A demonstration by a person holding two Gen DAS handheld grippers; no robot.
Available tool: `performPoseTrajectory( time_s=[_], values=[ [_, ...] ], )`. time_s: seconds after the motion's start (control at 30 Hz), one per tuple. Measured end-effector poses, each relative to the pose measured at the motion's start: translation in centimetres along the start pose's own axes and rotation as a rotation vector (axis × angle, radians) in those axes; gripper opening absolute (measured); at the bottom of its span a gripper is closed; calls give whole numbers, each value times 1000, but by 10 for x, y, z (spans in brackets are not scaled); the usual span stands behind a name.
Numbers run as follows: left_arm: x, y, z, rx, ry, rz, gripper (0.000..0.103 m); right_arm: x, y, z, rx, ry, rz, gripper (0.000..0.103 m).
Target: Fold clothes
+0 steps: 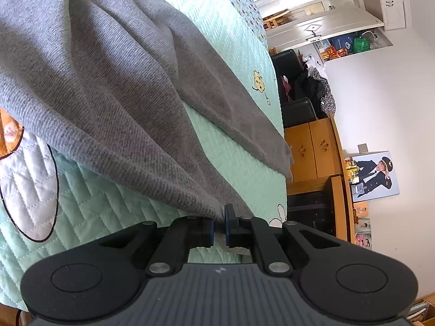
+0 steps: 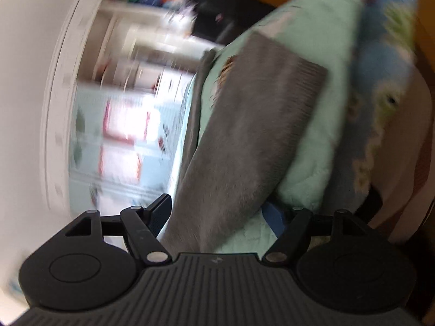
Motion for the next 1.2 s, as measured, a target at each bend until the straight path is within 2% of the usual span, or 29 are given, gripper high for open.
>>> performPoseTrajectory(
  time_s=[0.13, 0.2, 0.27, 0.3, 0.33, 0.37, 0.53, 0.63, 0.67, 0.8, 0.87, 0.97, 1.03, 1.17, 1.2],
  values=[
    [-2, 3, 1, -3, -5, 2, 7, 3, 8, 3, 27, -6, 36, 79],
    [-4, 3, 1, -5, -7, 3, 7, 5, 10, 6, 23, -4, 61, 76],
    [-5, 3, 1, -7, -7, 8, 7, 9, 12, 11, -9, -4, 58, 51],
    [-6, 4, 1, -8, -6, 11, 7, 11, 12, 13, -28, 2, 51, 13],
    [-7, 3, 0, -9, -4, 15, 7, 9, 9, 16, -39, 7, 46, 5],
    [-7, 3, 0, -11, -1, 18, 7, 4, 5, 21, -43, -13, 39, 5],
    [-9, 1, -14, -45, 72, 55, 10, -42, -24, 69, 4, -312, -13, 4],
    [-19, 7, -35, -96, 135, 106, 13, -51, -26, 85, -21, -482, -133, 4],
    [-28, 11, -41, -113, 152, 141, 13, -46, -26, 84, -42, -502, -168, 4],
    [-67, 20, -57, -169, 140, 233, 9, -9, -24, 67, -130, -427, -243, 4],
    [-76, 17, -54, -177, 97, 211, 5, 6, -26, 55, -133, -345, -226, 5],
    [-74, 11, -47, -163, 107, 200, 7, 22, -32, 57, -68, -205, -154, 13],
    [-72, 9, -46, -162, 120, 191, 12, 31, -36, 63, -20, -135, -130, 28],
    [-71, 8, -49, -177, 139, 184, 13, 36, -40, 76, 62, -94, -103, 37],
    [-70, 8, -51, -179, 152, 184, 13, 37, -40, 79, 82, -87, -95, 43]
  ],
)
Point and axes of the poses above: each gripper's, at about its wrist camera, not at the fingertips, and y roughly the way its jaws point, x to its right, z to its top, the point moved 9 cm from there along y, roughly the way its jaws point, and after that the axes turned 14 degrees about -y, right-handed, at the moved point
